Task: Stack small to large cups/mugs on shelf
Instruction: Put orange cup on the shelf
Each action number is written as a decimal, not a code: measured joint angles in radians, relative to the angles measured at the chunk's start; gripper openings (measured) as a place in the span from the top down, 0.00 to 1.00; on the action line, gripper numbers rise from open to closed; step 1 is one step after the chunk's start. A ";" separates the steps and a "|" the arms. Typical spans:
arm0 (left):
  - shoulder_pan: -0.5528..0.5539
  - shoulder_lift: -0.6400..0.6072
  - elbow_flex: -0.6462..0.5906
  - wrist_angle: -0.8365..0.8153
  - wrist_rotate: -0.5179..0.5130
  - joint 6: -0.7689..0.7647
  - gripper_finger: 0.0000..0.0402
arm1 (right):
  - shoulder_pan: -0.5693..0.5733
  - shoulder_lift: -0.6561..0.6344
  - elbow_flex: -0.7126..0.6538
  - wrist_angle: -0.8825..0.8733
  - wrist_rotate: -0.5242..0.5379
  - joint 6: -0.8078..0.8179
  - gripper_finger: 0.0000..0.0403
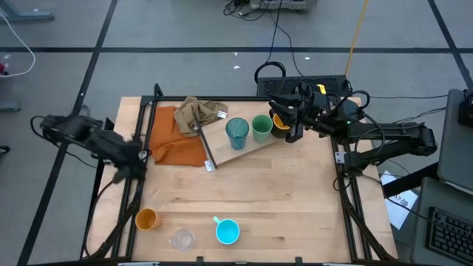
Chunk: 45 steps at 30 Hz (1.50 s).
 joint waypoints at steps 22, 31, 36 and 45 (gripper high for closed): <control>-0.312 0.337 0.000 0.142 0.106 -0.182 0.43 | 0.000 0.000 0.000 0.000 0.000 -0.053 0.76; -0.423 0.379 0.000 0.063 0.086 -0.268 0.43 | 0.000 0.000 0.000 0.001 0.000 -0.081 0.76; -0.452 0.369 0.000 -0.008 0.081 -0.324 0.43 | -0.002 0.000 0.000 0.011 0.000 -0.097 0.76; -0.476 0.456 0.001 0.098 -0.049 -0.327 0.43 | -0.003 0.000 0.000 0.031 0.000 -0.097 0.76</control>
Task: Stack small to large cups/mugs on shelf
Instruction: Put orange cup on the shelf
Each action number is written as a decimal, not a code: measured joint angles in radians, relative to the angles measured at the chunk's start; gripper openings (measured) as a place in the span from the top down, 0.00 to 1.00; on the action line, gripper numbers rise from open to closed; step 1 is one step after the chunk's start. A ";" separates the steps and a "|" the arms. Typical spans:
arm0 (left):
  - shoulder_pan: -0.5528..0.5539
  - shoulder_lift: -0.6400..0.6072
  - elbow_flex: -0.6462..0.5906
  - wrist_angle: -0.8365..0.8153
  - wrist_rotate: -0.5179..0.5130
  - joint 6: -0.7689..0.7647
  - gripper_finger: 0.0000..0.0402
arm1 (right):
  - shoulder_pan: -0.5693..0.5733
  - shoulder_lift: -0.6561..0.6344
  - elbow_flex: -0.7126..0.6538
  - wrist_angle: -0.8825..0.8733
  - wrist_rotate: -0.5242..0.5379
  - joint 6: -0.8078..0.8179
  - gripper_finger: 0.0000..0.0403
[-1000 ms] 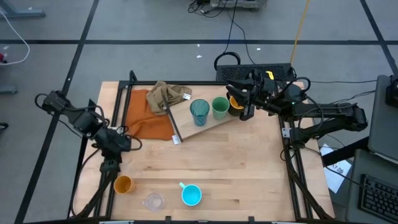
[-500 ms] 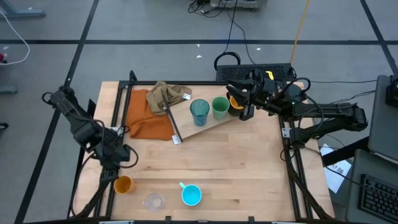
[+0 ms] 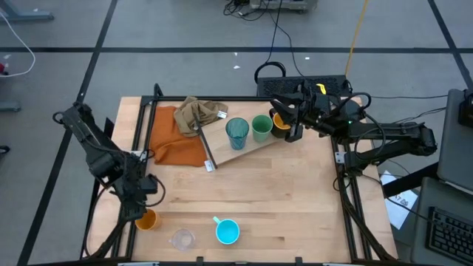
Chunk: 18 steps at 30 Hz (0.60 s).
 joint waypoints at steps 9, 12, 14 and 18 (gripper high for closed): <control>-0.071 0.127 0.000 0.006 0.008 0.013 0.43 | 0.000 -0.007 0.000 0.009 -0.006 0.000 0.76; -0.096 0.157 0.000 0.003 0.009 0.006 0.43 | 0.000 -0.016 0.000 0.013 -0.007 0.000 0.76; -0.108 0.171 0.000 -0.005 -0.005 -0.003 0.43 | 0.000 -0.025 0.000 0.011 -0.007 0.000 0.76; -0.124 0.192 -0.009 -0.006 -0.041 -0.011 0.43 | 0.000 -0.038 0.000 0.011 -0.008 0.000 0.76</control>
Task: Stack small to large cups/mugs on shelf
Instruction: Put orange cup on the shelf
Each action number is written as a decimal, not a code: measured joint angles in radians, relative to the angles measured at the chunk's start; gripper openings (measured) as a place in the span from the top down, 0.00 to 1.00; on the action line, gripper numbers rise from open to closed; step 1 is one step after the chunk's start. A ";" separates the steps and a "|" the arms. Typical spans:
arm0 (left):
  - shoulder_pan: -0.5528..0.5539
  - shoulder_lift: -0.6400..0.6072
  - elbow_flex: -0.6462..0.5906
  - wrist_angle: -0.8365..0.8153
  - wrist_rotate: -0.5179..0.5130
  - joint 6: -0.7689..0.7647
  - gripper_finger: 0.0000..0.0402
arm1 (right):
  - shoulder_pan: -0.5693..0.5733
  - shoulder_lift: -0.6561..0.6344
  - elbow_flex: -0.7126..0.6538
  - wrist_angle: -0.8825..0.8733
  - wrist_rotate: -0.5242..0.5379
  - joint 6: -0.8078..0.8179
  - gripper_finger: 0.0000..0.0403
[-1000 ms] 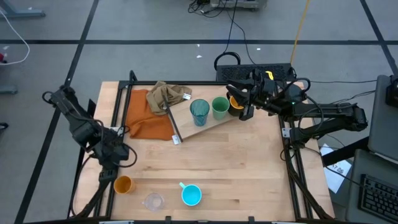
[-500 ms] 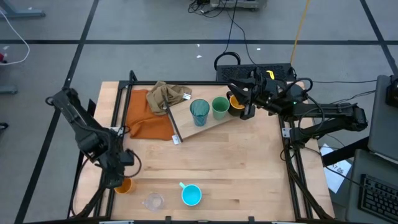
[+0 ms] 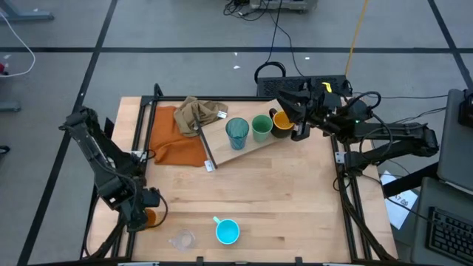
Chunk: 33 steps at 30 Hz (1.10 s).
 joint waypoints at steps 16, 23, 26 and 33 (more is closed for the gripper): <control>0.002 0.001 -0.118 0.128 -0.030 -0.024 0.43 | 0.000 -0.022 0.000 0.000 0.000 -0.009 0.76; -0.003 0.002 -0.127 0.131 -0.035 -0.038 0.43 | 0.000 -0.022 0.000 0.000 0.000 -0.011 0.76; -0.005 0.002 -0.161 0.135 -0.020 -0.068 0.43 | 0.000 -0.022 0.000 0.000 0.000 -0.011 0.76; -0.004 0.002 -0.199 0.159 0.034 -0.068 0.43 | 0.000 -0.030 0.000 0.004 0.000 -0.012 0.76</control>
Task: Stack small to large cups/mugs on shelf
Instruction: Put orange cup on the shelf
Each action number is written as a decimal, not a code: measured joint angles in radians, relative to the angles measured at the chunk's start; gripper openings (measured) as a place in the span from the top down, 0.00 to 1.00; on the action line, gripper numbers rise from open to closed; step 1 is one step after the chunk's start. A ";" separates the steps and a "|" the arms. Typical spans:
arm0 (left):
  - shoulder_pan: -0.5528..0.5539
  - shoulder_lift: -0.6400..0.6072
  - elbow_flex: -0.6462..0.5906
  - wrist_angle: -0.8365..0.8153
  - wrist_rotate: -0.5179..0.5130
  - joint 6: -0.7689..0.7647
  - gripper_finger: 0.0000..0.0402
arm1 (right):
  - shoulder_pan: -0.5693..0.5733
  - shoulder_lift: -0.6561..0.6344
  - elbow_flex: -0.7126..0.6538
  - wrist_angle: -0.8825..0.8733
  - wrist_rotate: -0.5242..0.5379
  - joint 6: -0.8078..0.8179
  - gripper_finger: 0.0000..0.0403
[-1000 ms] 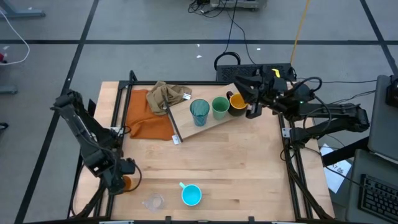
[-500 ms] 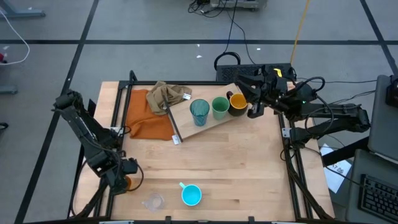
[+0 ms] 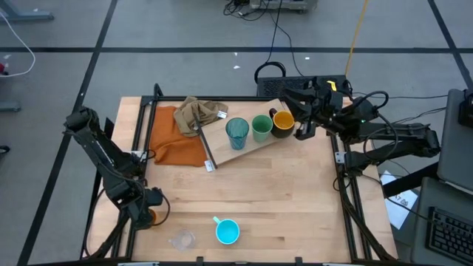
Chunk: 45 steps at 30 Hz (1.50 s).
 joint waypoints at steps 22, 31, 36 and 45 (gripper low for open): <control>0.013 -0.001 0.000 0.006 -0.008 -0.039 0.99 | 0.001 -0.008 0.000 0.041 0.000 -0.052 0.76; 0.157 -0.013 0.052 -0.036 -0.082 -0.032 0.99 | 0.001 -0.048 0.000 0.026 0.000 -0.059 0.76; 0.277 -0.038 0.125 -0.164 -0.167 0.051 1.00 | 0.001 -0.087 0.000 -0.030 0.000 -0.060 0.76; 0.483 -0.092 0.304 -0.249 -0.366 0.151 1.00 | 0.001 -0.130 0.000 -0.089 0.000 -0.075 0.76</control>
